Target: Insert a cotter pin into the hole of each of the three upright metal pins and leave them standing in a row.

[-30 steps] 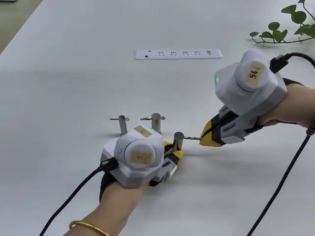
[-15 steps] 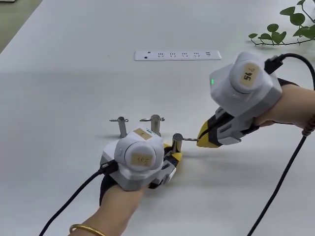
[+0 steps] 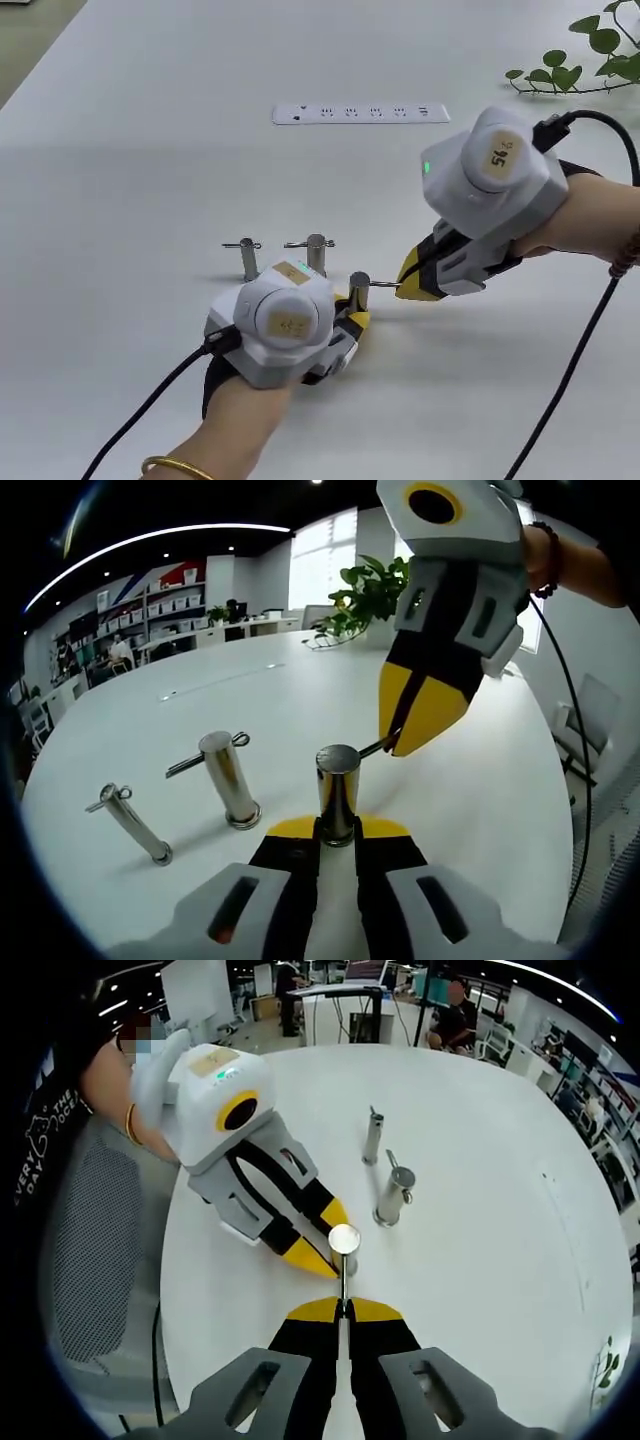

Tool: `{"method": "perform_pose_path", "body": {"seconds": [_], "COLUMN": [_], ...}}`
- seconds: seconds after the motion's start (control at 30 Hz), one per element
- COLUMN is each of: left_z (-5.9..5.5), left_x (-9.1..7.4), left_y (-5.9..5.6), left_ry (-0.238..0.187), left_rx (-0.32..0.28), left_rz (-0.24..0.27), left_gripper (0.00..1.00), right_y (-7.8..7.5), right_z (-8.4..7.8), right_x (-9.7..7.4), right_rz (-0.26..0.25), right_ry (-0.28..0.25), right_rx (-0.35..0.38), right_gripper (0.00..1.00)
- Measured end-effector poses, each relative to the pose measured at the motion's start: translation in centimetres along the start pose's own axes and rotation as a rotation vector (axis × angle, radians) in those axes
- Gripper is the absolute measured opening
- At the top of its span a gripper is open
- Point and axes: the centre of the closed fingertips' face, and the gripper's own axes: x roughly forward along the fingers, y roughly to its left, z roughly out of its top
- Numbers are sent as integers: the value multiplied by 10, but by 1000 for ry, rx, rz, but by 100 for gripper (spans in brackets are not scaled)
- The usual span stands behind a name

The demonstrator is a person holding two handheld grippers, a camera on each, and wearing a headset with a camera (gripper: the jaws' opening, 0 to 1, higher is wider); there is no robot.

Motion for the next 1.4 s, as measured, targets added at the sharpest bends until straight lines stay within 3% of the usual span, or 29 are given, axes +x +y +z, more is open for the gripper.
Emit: {"method": "perform_pose_path", "body": {"seconds": [0.37, 0.7, 0.9, 1.07, 1.23, 1.4], "left_z": [-1, -1, -1, -1, -1, -1], "left_x": [1, 2, 1, 2, 2, 2], "left_y": [-1, -1, -1, 0, 0, 0], "left_ry": [6, 8, 8, 8, 6, 5], "left_rx": [1, -15, -24, -39, -47, -49], "left_rz": [2, 8, 14, 19, 31, 45], "left_gripper": [10, 10, 10, 10, 10, 10], "right_y": [-1, -3, -4, -3, -6, -5], "right_z": [-2, 9, 17, 21, 17, 15], "right_x": [6, 10, 9, 3, -1, -3], "right_rz": [1, -12, -22, -29, -58, -54], "right_ry": [-15, -47, -89, -96, -77, -69], "right_rx": [19, 3, 54, 57, 40, 51], "right_gripper": [0, 0, 2, 8, 4, 1]}}
